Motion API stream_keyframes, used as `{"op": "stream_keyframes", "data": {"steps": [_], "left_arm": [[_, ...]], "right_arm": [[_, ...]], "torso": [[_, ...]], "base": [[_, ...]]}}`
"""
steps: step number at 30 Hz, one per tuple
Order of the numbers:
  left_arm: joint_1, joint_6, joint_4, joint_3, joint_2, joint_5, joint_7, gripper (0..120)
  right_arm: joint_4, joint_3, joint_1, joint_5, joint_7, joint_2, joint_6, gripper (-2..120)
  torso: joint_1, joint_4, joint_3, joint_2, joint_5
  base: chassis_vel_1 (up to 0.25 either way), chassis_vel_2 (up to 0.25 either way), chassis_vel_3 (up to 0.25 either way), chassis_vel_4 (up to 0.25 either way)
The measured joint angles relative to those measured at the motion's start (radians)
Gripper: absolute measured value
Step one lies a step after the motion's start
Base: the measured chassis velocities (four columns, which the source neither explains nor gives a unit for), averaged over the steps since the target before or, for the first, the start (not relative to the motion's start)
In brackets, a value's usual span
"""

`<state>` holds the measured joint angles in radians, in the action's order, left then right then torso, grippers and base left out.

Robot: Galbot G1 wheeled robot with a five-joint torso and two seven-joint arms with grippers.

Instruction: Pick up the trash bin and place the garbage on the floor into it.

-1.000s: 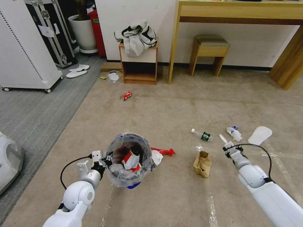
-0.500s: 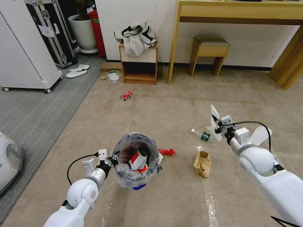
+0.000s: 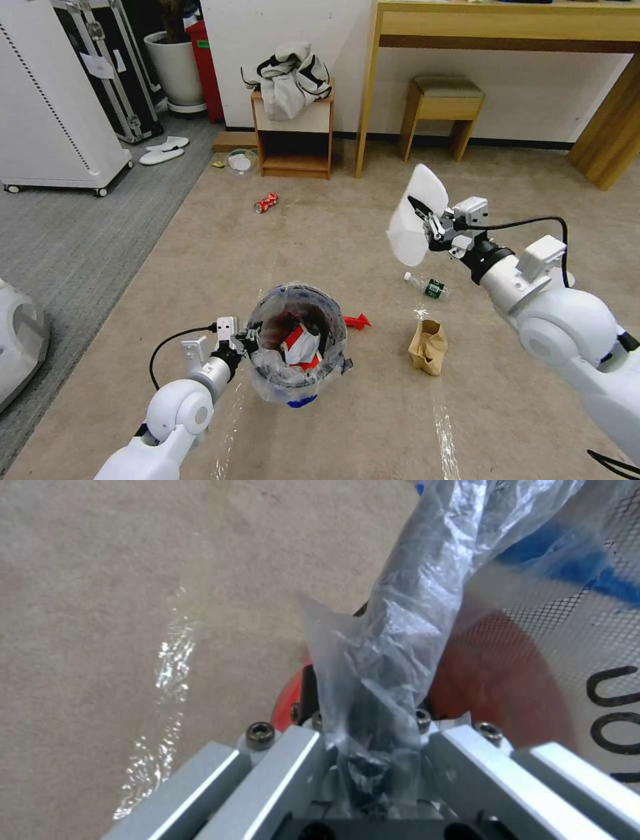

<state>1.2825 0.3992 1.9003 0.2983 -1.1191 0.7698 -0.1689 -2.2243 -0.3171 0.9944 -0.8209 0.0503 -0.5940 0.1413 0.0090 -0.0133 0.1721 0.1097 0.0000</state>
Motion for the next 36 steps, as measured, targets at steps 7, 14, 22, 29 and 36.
{"op": "stream_keyframes", "data": {"steps": [7, 14, 22, 29, 36], "left_arm": [[0.007, 0.015, 0.024, -0.036, -0.007, 0.004, -0.010, 1], [0.014, 0.029, 0.055, -0.051, -0.020, 0.011, -0.034, 1], [0.033, 0.040, 0.086, -0.070, -0.020, 0.018, -0.047, 1], [0.030, 0.046, 0.094, -0.082, -0.027, 0.017, -0.059, 1], [0.029, 0.054, 0.104, -0.086, -0.027, 0.027, -0.070, 1]], "right_arm": [[-0.041, 0.051, -0.002, 0.004, -0.059, 0.010, -0.053, 0], [-0.040, 0.127, 0.008, 0.117, -0.118, -0.014, -0.085, 0], [-0.007, 0.220, 0.003, 0.213, -0.150, -0.064, -0.101, 0], [0.032, 0.281, 0.008, 0.290, -0.186, -0.101, -0.123, 0], [0.065, 0.303, 0.019, 0.332, -0.205, -0.127, -0.142, 0]], "torso": [[0.000, 0.0000, 0.000, 0.000, 0.0000], [0.000, 0.0000, 0.000, 0.000, 0.0000], [0.000, 0.0001, 0.000, 0.000, 0.0001], [0.000, 0.0001, 0.000, 0.000, 0.0000], [0.000, 0.0001, 0.000, 0.000, 0.0000]], "base": [[0.000, 0.000, 0.000, 0.000], [0.000, 0.000, 0.000, 0.000], [0.000, 0.000, 0.000, 0.000], [0.000, 0.000, 0.000, 0.000], [0.000, 0.000, 0.000, 0.000]]}}
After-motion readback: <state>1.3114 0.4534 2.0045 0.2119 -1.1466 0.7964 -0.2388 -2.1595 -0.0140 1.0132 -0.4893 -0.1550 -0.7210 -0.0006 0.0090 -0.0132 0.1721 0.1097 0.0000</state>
